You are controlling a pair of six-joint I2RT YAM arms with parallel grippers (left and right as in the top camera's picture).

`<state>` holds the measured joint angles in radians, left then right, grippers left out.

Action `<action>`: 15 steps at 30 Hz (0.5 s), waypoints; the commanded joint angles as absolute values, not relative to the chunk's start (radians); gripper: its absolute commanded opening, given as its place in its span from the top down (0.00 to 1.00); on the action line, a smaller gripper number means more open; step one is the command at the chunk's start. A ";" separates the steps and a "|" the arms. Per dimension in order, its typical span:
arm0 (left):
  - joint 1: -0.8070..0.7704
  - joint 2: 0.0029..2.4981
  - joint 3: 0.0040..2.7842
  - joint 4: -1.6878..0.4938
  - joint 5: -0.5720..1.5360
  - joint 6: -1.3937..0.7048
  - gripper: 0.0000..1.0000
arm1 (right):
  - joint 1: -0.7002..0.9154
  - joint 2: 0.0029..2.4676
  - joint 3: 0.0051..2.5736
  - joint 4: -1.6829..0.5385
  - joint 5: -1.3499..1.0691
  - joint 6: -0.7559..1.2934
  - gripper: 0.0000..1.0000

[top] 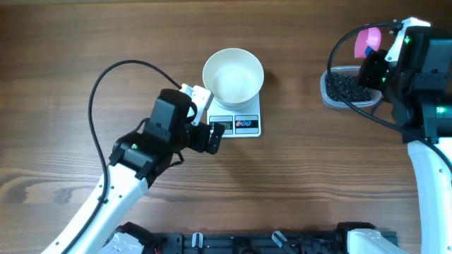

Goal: Scoop item into bowl and weigh 150g on scale
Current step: 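Move the left gripper back toward the scale's front panel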

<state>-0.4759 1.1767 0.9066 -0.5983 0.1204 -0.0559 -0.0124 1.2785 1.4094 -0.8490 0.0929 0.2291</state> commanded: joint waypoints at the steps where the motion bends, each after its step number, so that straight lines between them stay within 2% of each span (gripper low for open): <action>1: -0.480 1.199 0.904 -0.595 0.137 -0.099 0.00 | -0.015 1.283 1.428 -0.842 0.081 0.209 0.96; 7: -0.480 1.200 0.918 -0.613 0.136 -0.097 0.00 | -0.015 1.283 1.428 -0.842 0.081 0.210 0.96; 15: -0.480 1.254 1.034 -0.774 0.116 -0.060 0.00 | -0.015 1.283 1.428 -0.844 0.080 0.210 0.96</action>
<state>-0.4763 1.2297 0.9905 -0.7597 0.1242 -0.0834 -0.0124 1.2785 1.4094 -0.8494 0.0929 0.2249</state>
